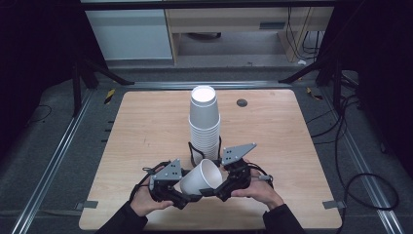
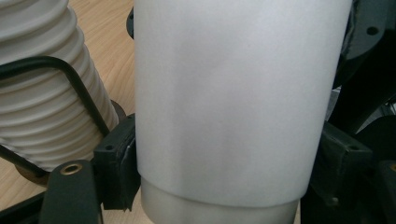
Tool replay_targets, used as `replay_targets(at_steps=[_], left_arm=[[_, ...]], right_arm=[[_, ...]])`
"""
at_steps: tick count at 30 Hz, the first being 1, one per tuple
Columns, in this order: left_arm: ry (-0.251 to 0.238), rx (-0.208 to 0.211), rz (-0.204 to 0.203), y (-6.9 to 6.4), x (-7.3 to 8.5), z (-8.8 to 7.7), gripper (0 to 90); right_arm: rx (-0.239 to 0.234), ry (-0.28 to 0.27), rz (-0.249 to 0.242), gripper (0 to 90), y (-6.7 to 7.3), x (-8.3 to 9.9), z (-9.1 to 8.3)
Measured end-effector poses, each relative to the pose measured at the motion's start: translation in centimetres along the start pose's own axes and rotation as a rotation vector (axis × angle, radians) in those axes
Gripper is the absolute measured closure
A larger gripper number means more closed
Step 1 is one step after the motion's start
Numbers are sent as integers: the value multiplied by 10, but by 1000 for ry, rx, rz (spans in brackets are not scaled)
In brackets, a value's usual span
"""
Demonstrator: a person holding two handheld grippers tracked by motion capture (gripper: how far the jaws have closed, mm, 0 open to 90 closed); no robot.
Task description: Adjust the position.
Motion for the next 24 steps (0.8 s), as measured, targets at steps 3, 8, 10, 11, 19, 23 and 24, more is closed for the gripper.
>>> replay_targets(at_steps=[3,8,10,11,19,23,24], left_arm=[[-1,1,-4,0,0,0,219],[-5,-2,-6,0,-1,0,217],[-9,-2,-11,1,-1,0,214],[-10,-2,-12,1,-1,0,213],[0,-15,-25,2,2,-1,188],[4,-20,-38,5,3,0,189],[6,-21,-39,5,4,0,192]], right_arm=[[1,-5,3,77,0,0,-1],[6,-8,0,82,0,-1,-1],[7,-8,1,83,0,-2,-1],[8,-9,0,83,0,-2,-1],[28,-30,-13,82,-2,-8,-9],[52,-43,-15,86,-3,-12,-19],[56,-43,-13,86,-4,-12,-22]])
Point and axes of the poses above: each handheld gripper's, and its own axes: z roughly forward along the jaws, x roughly out of its underside, y roughly to its left, the point moved 1 cm from there along z, roughly forward along the jaws, and after that the axes turned 4 degrees about -z, right-handed, at the moved point
